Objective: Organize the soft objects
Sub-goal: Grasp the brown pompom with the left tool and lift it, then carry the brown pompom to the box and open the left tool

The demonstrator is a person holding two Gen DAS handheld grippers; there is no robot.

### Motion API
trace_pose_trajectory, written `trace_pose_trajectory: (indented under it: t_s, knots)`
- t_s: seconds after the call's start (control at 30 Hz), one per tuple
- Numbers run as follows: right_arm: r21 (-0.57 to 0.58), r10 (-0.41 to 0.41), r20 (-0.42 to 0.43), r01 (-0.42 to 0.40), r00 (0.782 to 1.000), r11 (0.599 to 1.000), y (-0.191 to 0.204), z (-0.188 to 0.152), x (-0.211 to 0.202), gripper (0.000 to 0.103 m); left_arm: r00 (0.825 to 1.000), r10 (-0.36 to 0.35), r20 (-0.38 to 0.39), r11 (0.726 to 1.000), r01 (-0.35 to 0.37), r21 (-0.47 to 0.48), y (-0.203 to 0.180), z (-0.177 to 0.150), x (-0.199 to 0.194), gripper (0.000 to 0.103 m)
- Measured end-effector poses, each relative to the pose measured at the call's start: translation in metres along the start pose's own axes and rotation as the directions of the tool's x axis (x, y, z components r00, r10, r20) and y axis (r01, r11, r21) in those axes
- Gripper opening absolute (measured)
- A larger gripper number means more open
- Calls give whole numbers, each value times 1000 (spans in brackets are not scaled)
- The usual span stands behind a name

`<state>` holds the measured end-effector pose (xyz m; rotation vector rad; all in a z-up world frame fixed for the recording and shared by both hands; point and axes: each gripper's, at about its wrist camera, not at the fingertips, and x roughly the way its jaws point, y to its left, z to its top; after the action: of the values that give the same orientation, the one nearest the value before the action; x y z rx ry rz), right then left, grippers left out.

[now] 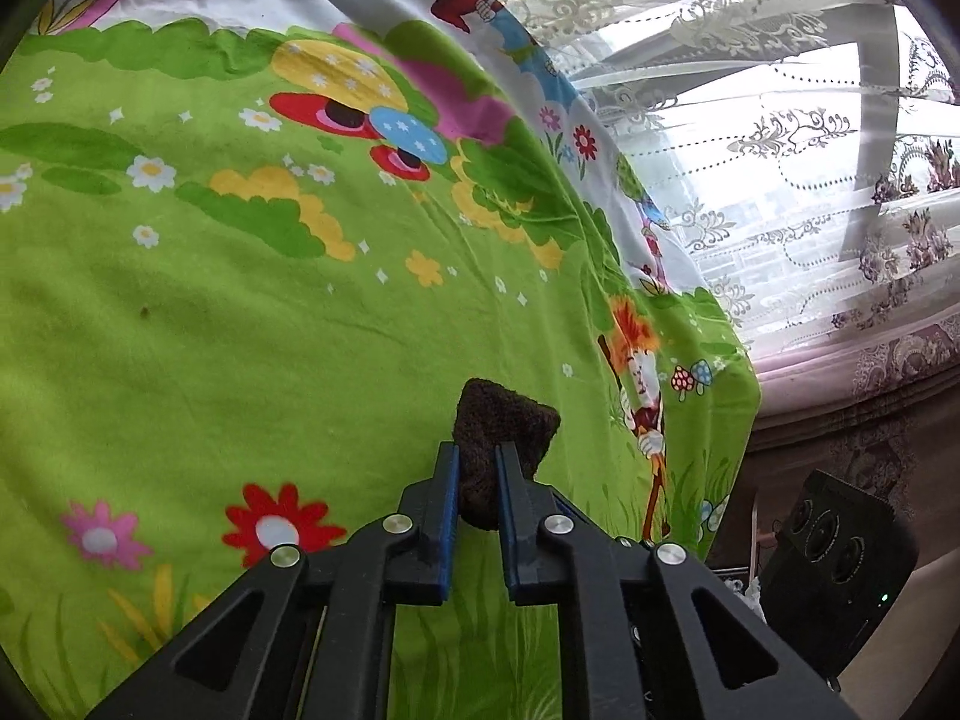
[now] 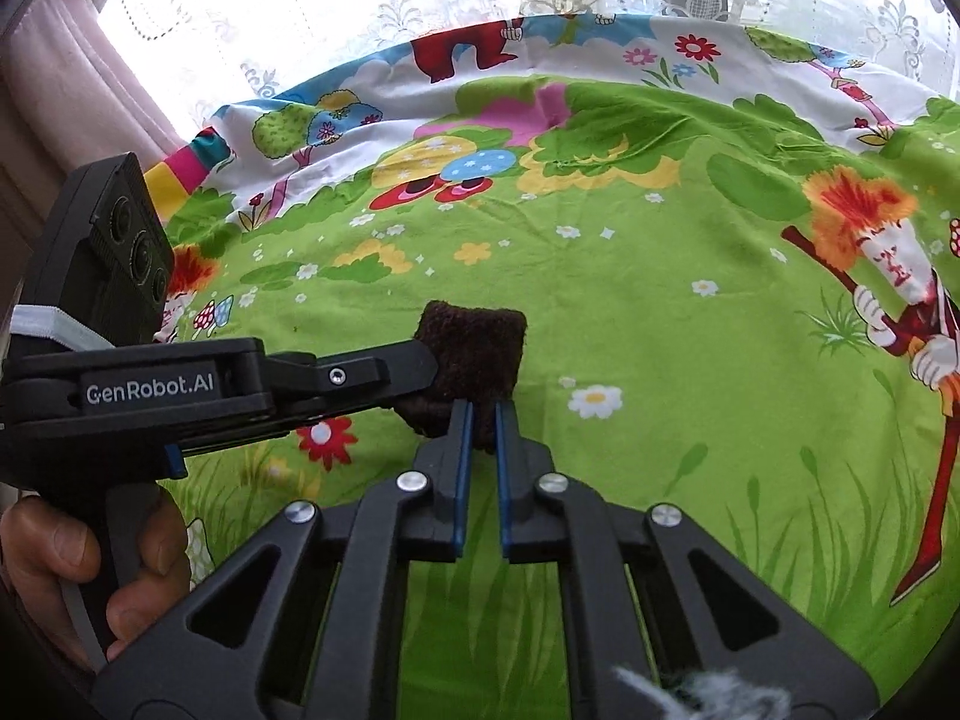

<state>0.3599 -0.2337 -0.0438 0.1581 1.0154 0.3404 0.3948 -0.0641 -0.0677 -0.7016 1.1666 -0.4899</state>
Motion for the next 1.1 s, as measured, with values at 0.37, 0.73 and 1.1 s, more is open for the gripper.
trace_pose_trajectory:
  t_s: [0.37,0.73,1.1]
  knots:
    - [-44,-32,46,34,998,998,16,-49,-68,9,999,-38,-7,997,39,68,-37,-62,-32,12]
    - [-60,-73,81,78,994,995,24,-98,-129,9,995,-96,-34,989,99,106,-65,-123,-53,12]
    - [-39,-125,95,129,988,991,17,-144,-183,9,988,-126,-89,976,139,165,-100,-180,-56,12]
